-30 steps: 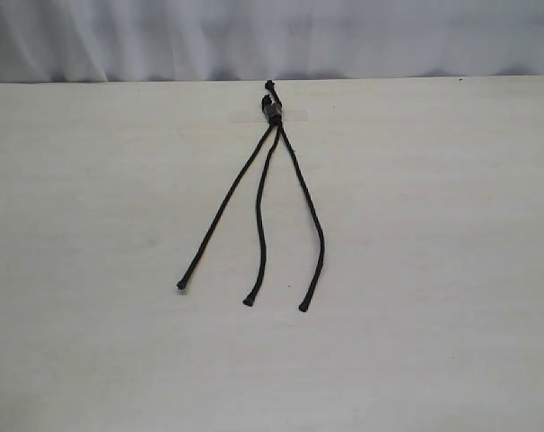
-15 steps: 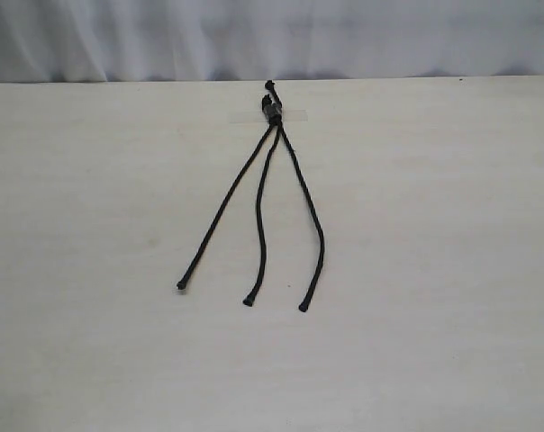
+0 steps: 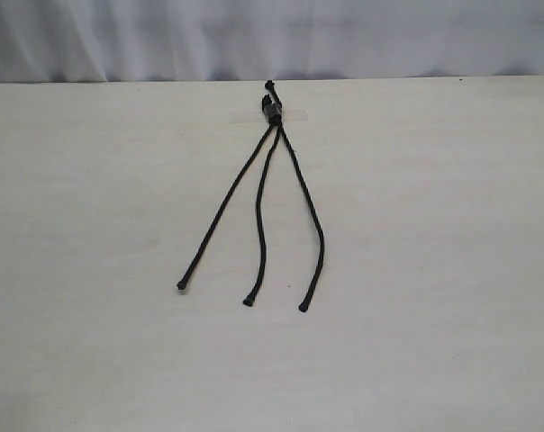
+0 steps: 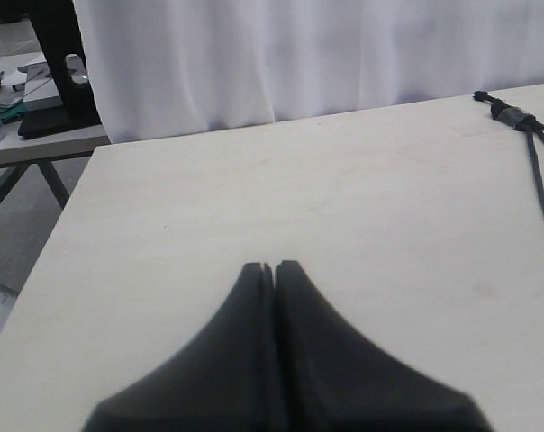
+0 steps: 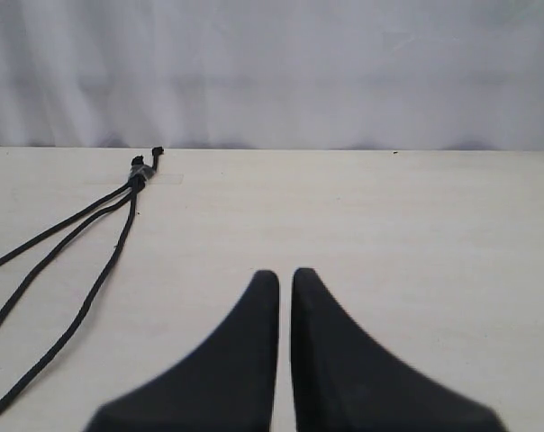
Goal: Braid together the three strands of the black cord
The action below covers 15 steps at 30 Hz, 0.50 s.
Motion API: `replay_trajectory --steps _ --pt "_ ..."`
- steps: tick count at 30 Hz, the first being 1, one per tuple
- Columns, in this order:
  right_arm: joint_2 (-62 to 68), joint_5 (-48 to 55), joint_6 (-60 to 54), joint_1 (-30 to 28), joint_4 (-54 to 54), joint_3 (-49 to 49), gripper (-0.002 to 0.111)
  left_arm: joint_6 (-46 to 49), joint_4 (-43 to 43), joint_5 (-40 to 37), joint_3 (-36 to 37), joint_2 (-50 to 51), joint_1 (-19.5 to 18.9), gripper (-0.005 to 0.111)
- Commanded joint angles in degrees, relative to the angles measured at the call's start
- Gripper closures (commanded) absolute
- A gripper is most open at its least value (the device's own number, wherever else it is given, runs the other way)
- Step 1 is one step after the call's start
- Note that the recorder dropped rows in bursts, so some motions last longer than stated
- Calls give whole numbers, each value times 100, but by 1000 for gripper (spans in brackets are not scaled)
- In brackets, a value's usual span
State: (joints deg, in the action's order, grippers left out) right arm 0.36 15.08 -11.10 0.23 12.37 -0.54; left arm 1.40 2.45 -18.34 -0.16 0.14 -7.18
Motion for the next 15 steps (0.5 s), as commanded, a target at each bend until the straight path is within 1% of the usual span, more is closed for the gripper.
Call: replay_trajectory --steps 1,4,6,9,12,13,15 --pt "-36 -334 0 -36 14 28 104 -14 -10 63 16 -14 -7 107" --pt "-36 -898 0 -36 223 28 104 47 191 258 16 -14 -7 107" --pt "-36 -1292 90 -36 812 28 104 47 111 690 16 -14 -7 107" --pt "-36 -2153 103 -36 1641 28 104 0 -200 1834 16 -14 -7 107" --pt "-36 -2924 195 -36 2323 16 104 -35 -503 3186 16 -14 -7 107" --pt "-36 -3097 299 -36 2413 -5 104 -208 -565 3596 16 -14 -7 107" --pt "-36 -3345 648 -36 2506 -62 104 -1055 -620 4179 16 -14 -7 107"
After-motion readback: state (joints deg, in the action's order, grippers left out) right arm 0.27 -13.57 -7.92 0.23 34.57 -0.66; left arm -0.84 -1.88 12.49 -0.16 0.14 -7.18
